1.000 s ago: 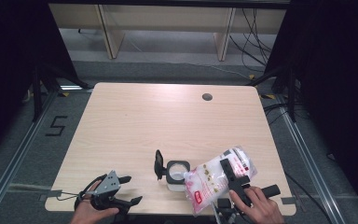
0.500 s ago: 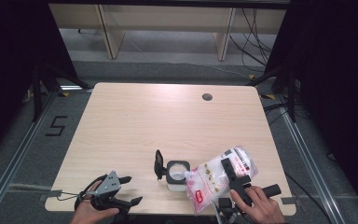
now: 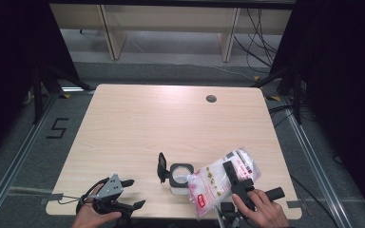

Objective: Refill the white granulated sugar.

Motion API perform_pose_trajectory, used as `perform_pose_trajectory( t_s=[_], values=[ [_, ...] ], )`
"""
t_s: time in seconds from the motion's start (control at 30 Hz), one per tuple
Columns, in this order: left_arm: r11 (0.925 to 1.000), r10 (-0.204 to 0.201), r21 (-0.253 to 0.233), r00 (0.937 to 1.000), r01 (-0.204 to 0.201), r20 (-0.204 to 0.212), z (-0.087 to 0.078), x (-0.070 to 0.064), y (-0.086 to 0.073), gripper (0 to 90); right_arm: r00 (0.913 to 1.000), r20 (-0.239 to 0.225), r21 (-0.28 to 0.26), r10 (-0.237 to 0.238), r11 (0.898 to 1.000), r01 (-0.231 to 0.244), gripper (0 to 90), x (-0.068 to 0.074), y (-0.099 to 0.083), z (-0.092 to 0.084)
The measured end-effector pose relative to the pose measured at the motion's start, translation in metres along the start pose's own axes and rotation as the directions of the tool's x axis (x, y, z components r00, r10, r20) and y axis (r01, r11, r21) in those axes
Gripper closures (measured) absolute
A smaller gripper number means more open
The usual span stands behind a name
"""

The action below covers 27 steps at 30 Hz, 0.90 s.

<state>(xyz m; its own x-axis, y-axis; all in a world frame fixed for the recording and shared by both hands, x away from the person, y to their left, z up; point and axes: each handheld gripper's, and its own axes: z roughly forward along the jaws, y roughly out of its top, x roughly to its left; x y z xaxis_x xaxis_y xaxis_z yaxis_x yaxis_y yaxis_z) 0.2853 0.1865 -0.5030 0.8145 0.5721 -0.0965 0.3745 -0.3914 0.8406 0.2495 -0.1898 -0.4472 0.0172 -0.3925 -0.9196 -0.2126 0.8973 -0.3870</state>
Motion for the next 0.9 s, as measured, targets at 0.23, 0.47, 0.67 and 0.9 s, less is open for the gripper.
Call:
perform_pose_trajectory(
  t_s=[0.23, 0.47, 0.67, 0.9],
  values=[
    [0.9995, 0.03, -0.005, 0.9995, -0.03, 0.003, -0.0009, 0.0027, 0.0013, 18.5, 0.9996, -0.01, -0.01, 0.026, 1.0, -0.026, 44.1, 0.0009, 0.0006, 0.0004],
    [0.9997, 0.021, -0.01, 0.9998, -0.021, -0.002, 0.0001, 0.0017, 0.0006, 18.6, 0.9959, -0.005, -0.022, 0.09, 0.996, -0.09, 45.0, 0.0045, -0.0015, 0.0012],
    [1.0, 0.003, 0.001, 1.0, -0.003, -0.008, -0.0029, 0.0013, 0.001, 18.8, 0.9939, -0.017, -0.041, 0.109, 0.993, -0.11, 45.6, 0.0058, -0.0023, 0.0036],
    [0.9999, 0.011, 0.007, 0.9999, -0.011, -0.013, -0.003, 0.0016, 0.0003, 18.7, 0.9964, -0.01, -0.027, 0.084, 0.996, -0.085, 45.8, 0.0033, -0.003, 0.0022]
  ],
)
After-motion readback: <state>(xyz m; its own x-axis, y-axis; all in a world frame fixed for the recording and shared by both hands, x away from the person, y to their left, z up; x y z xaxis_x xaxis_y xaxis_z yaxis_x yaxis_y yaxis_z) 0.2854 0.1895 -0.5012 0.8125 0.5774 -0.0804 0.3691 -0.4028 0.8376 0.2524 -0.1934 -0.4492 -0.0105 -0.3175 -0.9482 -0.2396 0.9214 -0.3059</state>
